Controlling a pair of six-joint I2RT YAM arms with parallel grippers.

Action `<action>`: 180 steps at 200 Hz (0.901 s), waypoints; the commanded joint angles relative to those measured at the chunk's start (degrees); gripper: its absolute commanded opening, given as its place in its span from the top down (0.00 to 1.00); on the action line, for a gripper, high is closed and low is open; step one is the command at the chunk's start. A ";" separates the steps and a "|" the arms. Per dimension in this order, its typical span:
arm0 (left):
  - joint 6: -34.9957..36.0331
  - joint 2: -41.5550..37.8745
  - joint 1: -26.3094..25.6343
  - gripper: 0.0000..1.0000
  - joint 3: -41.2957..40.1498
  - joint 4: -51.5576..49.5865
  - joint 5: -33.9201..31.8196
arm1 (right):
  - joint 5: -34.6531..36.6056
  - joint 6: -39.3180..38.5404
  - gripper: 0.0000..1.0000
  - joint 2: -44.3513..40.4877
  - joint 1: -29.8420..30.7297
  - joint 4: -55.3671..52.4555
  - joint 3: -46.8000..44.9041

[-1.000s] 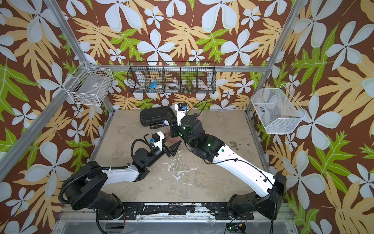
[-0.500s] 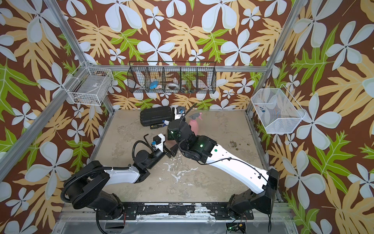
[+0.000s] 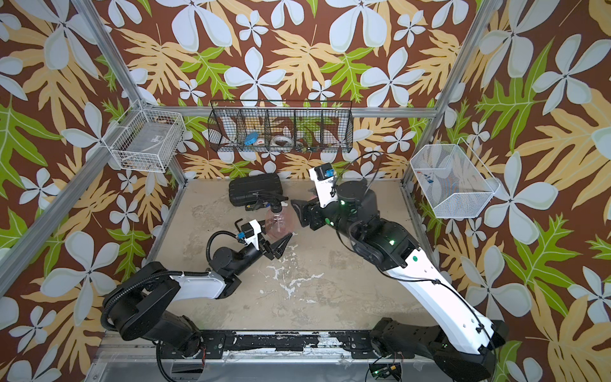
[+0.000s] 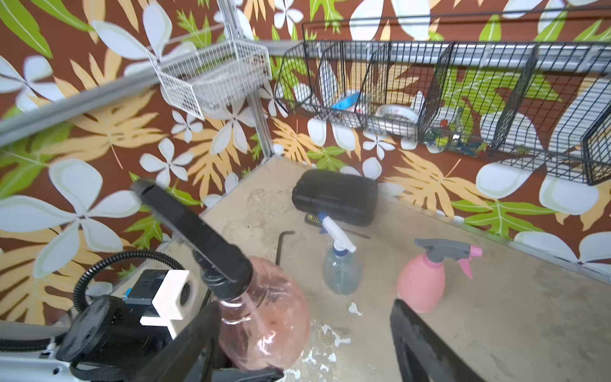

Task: Attach spray nozzles to spray bottles
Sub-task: Screw the spray nozzle on the spray bottle.

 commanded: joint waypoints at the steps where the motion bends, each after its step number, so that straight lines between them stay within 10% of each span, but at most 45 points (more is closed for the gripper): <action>1: -7.15 0.41 1.14 0.37 0.32 5.91 11.58 | -17.81 -0.75 0.18 0.87 -3.35 4.59 1.63; 180: -11.17 3.33 2.28 0.39 4.67 0.58 15.50 | -34.80 4.08 0.37 5.14 -2.85 13.02 -2.59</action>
